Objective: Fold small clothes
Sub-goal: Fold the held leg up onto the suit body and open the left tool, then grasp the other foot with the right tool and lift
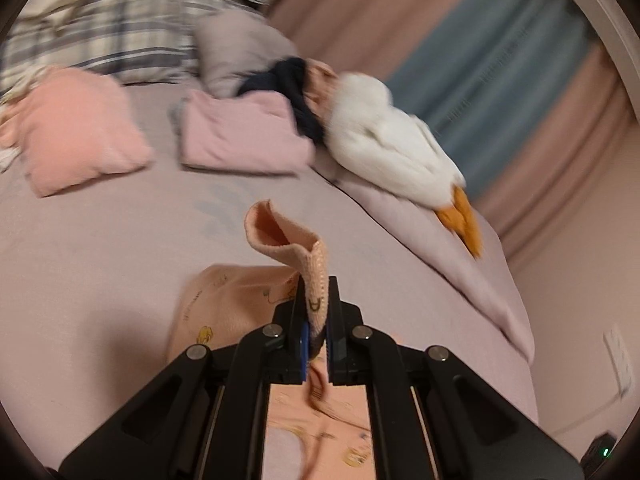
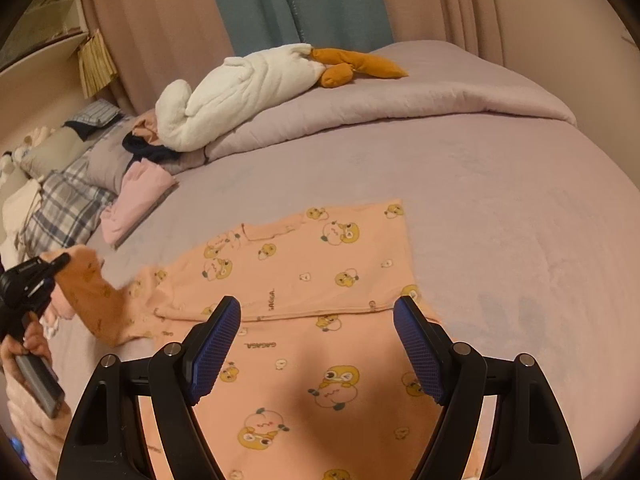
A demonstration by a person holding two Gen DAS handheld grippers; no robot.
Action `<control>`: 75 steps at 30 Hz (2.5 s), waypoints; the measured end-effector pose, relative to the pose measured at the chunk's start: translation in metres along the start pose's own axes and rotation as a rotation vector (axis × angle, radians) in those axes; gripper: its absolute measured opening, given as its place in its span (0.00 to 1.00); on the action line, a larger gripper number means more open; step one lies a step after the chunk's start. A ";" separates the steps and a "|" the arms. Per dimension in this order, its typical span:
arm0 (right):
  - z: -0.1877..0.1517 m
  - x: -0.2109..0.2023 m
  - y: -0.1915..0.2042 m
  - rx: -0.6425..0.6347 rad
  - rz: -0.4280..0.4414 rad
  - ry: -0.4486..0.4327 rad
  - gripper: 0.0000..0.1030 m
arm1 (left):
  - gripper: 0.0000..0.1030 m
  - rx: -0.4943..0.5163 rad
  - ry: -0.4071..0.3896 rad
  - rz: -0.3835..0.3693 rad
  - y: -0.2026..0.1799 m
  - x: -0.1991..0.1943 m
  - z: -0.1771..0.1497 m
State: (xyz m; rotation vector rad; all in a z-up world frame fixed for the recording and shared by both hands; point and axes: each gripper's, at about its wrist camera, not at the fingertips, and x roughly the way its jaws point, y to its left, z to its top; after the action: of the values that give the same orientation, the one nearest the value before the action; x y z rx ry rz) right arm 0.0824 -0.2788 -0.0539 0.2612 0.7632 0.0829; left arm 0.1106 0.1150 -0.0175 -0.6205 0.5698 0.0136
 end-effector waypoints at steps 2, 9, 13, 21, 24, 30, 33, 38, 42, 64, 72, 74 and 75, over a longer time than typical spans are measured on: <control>-0.001 0.000 -0.003 0.010 -0.001 0.000 0.76 | 0.05 0.046 0.031 -0.020 -0.018 0.007 -0.010; -0.005 0.001 -0.014 0.039 -0.007 0.011 0.76 | 0.05 0.201 0.164 -0.077 -0.072 0.043 -0.052; -0.007 0.003 -0.022 0.058 -0.009 0.018 0.76 | 0.05 0.262 0.242 -0.086 -0.086 0.064 -0.079; -0.010 0.009 -0.034 0.086 -0.017 0.041 0.76 | 0.06 0.369 0.378 -0.039 -0.100 0.105 -0.130; -0.012 0.010 -0.038 0.094 -0.017 0.050 0.76 | 0.22 0.375 0.434 -0.042 -0.100 0.113 -0.143; -0.012 0.012 -0.042 0.103 -0.016 0.065 0.76 | 0.60 0.377 0.471 -0.124 -0.108 0.099 -0.146; -0.009 0.012 -0.040 0.094 -0.012 0.068 0.76 | 0.68 0.376 0.444 -0.135 -0.110 0.080 -0.138; 0.001 0.017 -0.023 0.041 0.030 0.085 0.76 | 0.69 0.307 0.382 -0.097 -0.092 0.047 -0.109; 0.010 0.034 0.003 -0.015 0.126 0.133 0.76 | 0.69 0.307 0.309 0.044 -0.070 0.024 -0.091; -0.004 0.152 0.100 -0.189 0.126 0.350 0.07 | 0.69 0.193 0.257 0.236 0.015 -0.009 -0.077; 0.029 0.100 0.102 -0.231 0.231 0.226 0.07 | 0.69 0.178 0.266 0.227 0.016 -0.004 -0.073; 0.044 0.083 0.100 -0.237 0.249 0.186 0.07 | 0.69 0.175 0.268 0.224 0.014 -0.002 -0.072; 0.050 0.080 0.103 -0.242 0.247 0.168 0.07 | 0.69 0.176 0.268 0.223 0.013 -0.001 -0.071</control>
State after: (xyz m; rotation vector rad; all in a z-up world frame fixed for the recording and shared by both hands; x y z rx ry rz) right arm 0.1766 -0.1762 -0.0460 0.1171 0.8758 0.4327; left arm 0.0717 0.0867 -0.0719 -0.3865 0.8882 0.0901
